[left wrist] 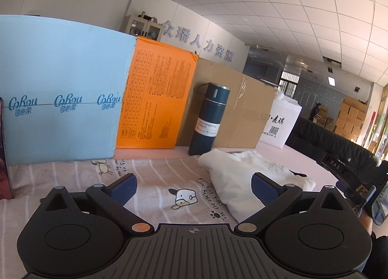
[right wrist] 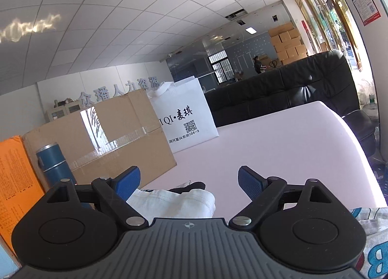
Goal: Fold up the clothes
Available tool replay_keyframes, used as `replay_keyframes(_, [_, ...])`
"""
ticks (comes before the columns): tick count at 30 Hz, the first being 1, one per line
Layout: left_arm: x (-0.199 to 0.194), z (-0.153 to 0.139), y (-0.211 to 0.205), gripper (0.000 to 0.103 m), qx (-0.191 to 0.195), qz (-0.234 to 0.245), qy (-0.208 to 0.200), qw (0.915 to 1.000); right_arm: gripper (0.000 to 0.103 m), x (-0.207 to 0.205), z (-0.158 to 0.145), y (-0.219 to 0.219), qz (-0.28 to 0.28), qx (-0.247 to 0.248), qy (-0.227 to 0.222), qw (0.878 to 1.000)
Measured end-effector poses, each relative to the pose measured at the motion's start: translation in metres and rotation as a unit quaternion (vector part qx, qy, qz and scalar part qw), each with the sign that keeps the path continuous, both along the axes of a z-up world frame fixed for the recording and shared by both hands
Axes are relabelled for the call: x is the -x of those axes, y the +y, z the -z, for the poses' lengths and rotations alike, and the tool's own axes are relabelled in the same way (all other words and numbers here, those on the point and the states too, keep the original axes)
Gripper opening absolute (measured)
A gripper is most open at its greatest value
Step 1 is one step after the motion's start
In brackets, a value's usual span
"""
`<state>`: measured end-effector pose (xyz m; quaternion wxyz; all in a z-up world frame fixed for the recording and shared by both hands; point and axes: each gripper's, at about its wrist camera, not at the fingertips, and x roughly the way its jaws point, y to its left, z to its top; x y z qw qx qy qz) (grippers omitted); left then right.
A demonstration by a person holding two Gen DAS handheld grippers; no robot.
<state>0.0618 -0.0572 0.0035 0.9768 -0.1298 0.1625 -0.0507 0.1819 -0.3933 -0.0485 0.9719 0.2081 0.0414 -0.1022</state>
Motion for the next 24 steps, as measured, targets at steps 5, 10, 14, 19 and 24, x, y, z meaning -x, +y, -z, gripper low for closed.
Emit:
replay_keyframes(5, [0.027, -0.012, 0.000, 0.102, 0.002, 0.006, -0.020, 0.9998, 0.092, 0.050, -0.039, 0.014, -0.052, 0.022, -0.046, 0.997])
replay_keyframes(10, [0.056, -0.025, 0.002, 0.103, 0.002, 0.007, -0.041, 0.9991, 0.093, 0.109, -0.095, 0.023, -0.136, 0.020, -0.069, 0.988])
replay_keyframes(14, [0.077, -0.039, 0.002, 0.103, -0.003, 0.014, -0.061, 0.9980, 0.095, 0.157, -0.149, 0.022, -0.212, 0.017, -0.063, 0.975])
replay_keyframes(19, [0.095, -0.062, -0.007, 0.103, -0.038, 0.071, -0.102, 0.9915, 0.103, 0.214, -0.186, 0.038, -0.254, 0.075, -0.069, 0.962])
replay_keyframes(24, [0.082, -0.074, -0.025, 0.103, -0.067, 0.132, -0.125, 0.9811, 0.103, 0.250, -0.198, 0.052, -0.239, 0.084, -0.078, 0.964])
